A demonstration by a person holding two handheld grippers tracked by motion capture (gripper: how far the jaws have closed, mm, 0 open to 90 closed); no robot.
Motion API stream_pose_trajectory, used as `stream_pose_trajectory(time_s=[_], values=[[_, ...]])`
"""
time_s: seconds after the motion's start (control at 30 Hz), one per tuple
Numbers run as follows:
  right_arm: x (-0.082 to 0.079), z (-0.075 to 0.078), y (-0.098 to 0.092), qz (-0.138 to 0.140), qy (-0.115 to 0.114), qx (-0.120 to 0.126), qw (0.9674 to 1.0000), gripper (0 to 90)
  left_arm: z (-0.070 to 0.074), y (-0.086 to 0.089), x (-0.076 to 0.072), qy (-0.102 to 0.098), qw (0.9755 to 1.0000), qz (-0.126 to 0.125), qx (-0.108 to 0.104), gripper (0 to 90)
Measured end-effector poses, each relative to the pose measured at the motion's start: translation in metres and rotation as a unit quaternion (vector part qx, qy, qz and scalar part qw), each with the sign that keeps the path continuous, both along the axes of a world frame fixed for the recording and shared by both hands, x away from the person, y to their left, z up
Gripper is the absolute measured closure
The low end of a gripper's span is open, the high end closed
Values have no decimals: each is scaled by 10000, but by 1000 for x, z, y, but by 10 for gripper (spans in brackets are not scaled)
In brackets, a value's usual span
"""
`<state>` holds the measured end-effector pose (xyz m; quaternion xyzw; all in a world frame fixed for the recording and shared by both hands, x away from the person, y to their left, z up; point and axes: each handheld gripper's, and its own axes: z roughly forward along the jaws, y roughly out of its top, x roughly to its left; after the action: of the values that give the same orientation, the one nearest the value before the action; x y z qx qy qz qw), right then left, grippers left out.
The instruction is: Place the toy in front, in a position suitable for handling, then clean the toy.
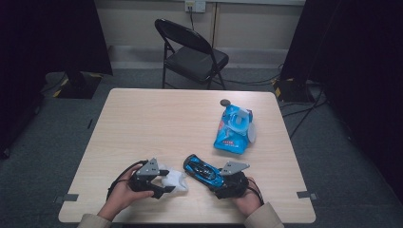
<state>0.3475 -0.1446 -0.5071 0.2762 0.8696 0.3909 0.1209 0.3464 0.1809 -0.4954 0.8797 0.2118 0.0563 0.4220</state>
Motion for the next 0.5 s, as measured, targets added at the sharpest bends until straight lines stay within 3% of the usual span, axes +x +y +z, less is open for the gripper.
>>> stream_pose_trajectory(time_s=[0.1, 0.17, 0.3, 0.5], values=[[0, 0, 0, -3, 0, 1, 10000, 246, -2, -1, 0, -44, 9999, -51, 102, 391], [0, 0, 0, -3, 0, 1, 10000, 246, -3, -1, -1, 28, 9999, -61, 85, 414], [0, 0, 0, -2, -1, 1, 10000, 246, -4, -3, -3, -139, 9995, -82, 278, 461], [0, 0, 0, -4, 1, 1, 10000, 246, -3, -3, -3, -226, 9991, 25, 360, 580]])
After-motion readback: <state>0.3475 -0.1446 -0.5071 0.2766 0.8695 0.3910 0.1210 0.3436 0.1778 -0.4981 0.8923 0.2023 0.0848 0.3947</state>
